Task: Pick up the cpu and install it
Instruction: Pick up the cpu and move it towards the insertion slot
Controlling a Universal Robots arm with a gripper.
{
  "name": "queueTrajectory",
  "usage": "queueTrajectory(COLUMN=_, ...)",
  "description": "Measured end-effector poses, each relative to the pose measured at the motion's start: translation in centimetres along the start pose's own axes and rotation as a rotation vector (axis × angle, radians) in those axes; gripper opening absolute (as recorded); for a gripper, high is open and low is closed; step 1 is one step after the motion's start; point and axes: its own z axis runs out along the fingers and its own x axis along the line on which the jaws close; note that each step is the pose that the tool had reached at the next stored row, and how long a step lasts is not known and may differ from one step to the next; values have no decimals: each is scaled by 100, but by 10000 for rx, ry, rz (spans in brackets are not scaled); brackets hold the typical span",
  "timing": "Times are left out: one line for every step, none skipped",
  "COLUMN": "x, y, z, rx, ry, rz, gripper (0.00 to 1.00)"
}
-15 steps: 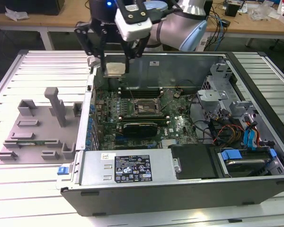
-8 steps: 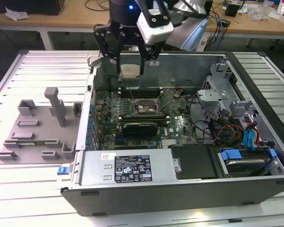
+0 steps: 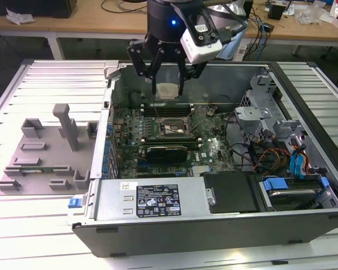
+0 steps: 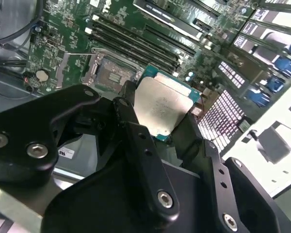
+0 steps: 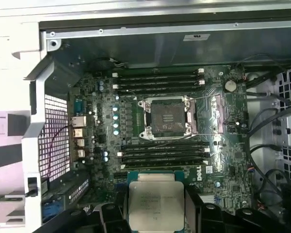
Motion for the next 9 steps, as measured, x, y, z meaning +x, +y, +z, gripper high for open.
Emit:
queueTrajectory(x=-16, y=4, z=20, rx=0, ry=0, rz=0, gripper=55)
queueTrajectory(x=-30, y=9, z=30, rx=3, ry=2, rz=0, gripper=55)
queueTrajectory(x=-57, y=20, z=50, rx=4, ry=3, rz=-1, gripper=55)
queueTrajectory(x=-91, y=42, z=82, rx=4, ry=5, rz=-12, gripper=55)
queueTrajectory(x=-122, y=58, z=104, rx=4, ry=13, rz=-35, gripper=55)
queueTrajectory(x=-154, y=74, z=128, rx=6, ry=20, rz=-71, gripper=55)
queueTrajectory(x=-171, y=85, z=146, rx=6, ry=23, rz=-107, gripper=55)
queueTrajectory(x=-182, y=95, z=163, rx=5, ry=24, rz=-160, gripper=55)
queueTrajectory(x=-188, y=103, z=175, rx=6, ry=25, rz=-210, gripper=55)
